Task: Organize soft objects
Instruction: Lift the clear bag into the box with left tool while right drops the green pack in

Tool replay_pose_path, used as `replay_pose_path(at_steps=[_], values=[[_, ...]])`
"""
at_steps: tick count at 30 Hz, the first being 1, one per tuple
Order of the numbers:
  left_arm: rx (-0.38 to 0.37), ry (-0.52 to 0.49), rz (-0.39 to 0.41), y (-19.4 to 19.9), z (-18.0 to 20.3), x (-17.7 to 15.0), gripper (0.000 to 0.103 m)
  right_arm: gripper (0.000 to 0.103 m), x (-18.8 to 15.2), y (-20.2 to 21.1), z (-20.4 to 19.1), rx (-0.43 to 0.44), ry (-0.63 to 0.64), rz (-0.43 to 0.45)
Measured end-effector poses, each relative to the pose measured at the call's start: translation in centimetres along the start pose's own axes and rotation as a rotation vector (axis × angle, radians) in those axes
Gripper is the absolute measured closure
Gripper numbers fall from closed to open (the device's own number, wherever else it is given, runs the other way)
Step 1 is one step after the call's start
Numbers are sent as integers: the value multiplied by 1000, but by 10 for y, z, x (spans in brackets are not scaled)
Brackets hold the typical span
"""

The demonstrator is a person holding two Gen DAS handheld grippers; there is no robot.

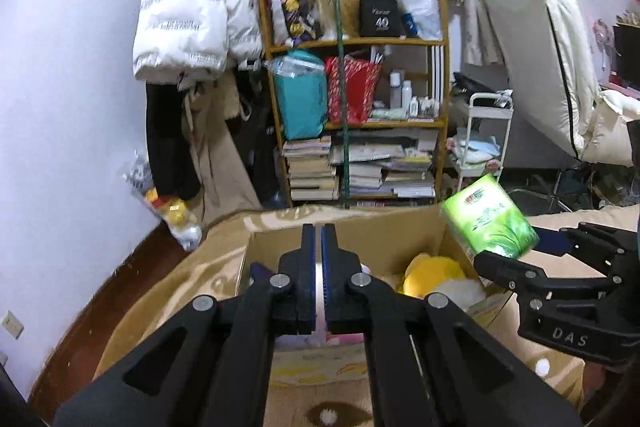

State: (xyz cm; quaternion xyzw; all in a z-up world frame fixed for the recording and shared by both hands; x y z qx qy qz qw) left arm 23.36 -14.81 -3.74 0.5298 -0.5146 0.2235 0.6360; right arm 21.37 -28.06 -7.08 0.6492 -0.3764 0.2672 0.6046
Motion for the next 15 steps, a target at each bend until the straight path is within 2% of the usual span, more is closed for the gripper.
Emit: replay_pose_path(at_steps=[1,4,9,10,13,15], values=[[4,2,-7,0,-1,-2,99,44,-1,-3,-1,5,-1,-10],[25,-1,-36,4,-7,-10,90,44,-1,-8,-3,29,-17,-24],[43,46,-84,17,-21,-24,89,44,0,0,-8,46,-42,-19],[56,53,-94,20,-23,-26,87,42,1,4,-9,46,-43,-19],[73,57,-111,35,-30,-31,77,29,2,21,-11,43,-53,-8],[73,48,-111,46,-32,-32,76,27,3,33,-14,42,-44,7]])
Point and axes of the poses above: each gripper's, at about its wrist camera, not at the fingertips, and y roughly against the way its jaws point, z to its right, x to its top, the point moved 6 cm from there along -y, roughly the way its jaws point, and after that the axes turned 1 degree about z, right-handed, at the moved point
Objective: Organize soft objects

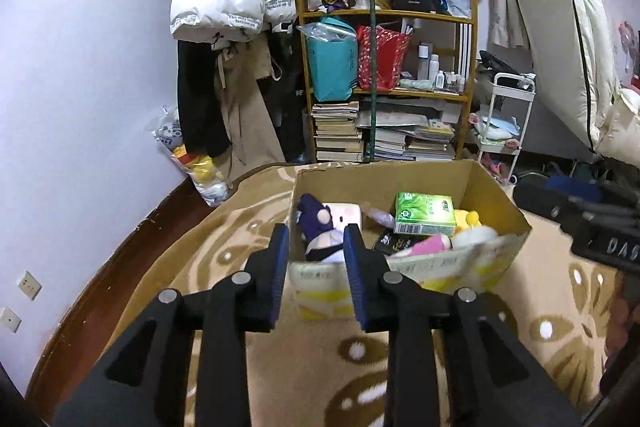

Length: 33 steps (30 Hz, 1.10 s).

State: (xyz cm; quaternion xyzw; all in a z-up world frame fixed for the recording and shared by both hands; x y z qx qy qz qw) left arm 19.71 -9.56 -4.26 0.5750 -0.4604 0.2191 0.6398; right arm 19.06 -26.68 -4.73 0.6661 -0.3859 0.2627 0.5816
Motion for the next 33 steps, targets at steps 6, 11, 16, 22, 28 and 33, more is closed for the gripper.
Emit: replay_pose_path(at_steps=[6,11,16,22,28,33], values=[[7,1,58,54,-11,-1,30,9,4,49,-11,-12,29,52],[18,-4,105,95,-12,-4,12,0,4,88,-17,-25,40,98],[10,25,158,129,-15,-5,1,0,1,123,-23,-44,52,127],[11,70,183,157,-25,-9,1,0,-12,166,-29,-33,60,180],[50,8,211,177,-26,-20,1,0,-25,200,-37,-19,59,233],[35,19,219,188,-31,-32,1,0,-36,216,-41,-46,74,263]])
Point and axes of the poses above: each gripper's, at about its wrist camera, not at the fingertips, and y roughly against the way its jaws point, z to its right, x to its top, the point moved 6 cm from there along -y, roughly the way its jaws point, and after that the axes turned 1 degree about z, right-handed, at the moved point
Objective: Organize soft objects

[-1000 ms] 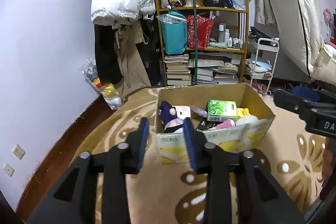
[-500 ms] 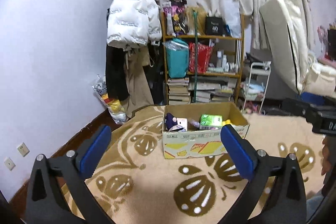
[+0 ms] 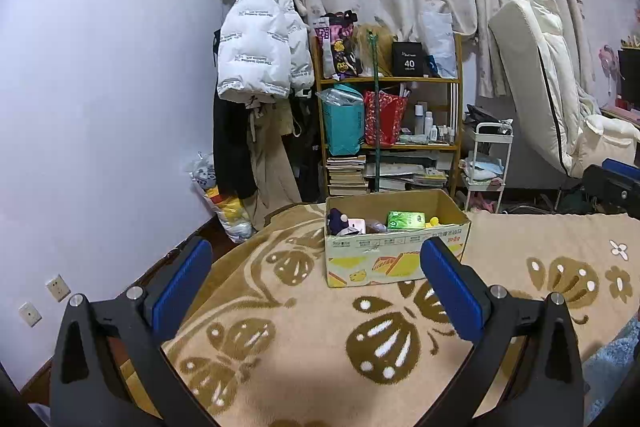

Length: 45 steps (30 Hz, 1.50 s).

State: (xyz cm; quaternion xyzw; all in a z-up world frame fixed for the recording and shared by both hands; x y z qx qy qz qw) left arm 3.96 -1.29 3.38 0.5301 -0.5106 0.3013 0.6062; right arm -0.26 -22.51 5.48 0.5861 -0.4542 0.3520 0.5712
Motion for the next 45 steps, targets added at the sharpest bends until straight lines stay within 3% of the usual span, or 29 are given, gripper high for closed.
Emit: replay_pose_path(at_steps=[10,23,45], values=[[28,-25,19,-2,0,-21,1,0,-14,14,1,-18,-12,71],[28,-8,-37,-25,-10,-43,1,0,-32,-5,9,-46,12,27],[16,8,-77,-35,-4,-51,1,0,-47,-14,25,-84,-4,9]])
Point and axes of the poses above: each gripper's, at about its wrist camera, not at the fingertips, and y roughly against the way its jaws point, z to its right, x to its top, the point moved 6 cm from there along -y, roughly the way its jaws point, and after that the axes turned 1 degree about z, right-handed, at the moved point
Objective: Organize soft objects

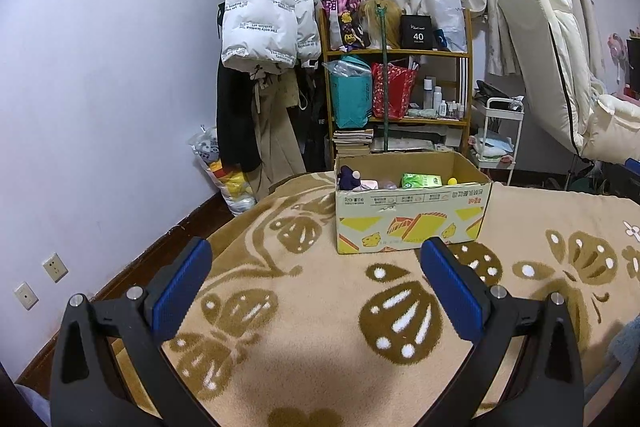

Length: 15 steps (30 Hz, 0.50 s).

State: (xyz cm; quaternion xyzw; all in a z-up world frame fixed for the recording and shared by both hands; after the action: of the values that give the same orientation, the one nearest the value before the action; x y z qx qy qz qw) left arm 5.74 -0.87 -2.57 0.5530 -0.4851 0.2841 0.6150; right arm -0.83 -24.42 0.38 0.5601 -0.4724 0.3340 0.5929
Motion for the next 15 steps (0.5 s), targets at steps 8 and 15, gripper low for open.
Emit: replay_pose_path(at_steps=[8,15], values=[[-10,8,12,2,0,2,1,0,1,0,1,1,0,3],[-18,4,18,3,1,2,1,0,-1,-1,2,-1,0,2]])
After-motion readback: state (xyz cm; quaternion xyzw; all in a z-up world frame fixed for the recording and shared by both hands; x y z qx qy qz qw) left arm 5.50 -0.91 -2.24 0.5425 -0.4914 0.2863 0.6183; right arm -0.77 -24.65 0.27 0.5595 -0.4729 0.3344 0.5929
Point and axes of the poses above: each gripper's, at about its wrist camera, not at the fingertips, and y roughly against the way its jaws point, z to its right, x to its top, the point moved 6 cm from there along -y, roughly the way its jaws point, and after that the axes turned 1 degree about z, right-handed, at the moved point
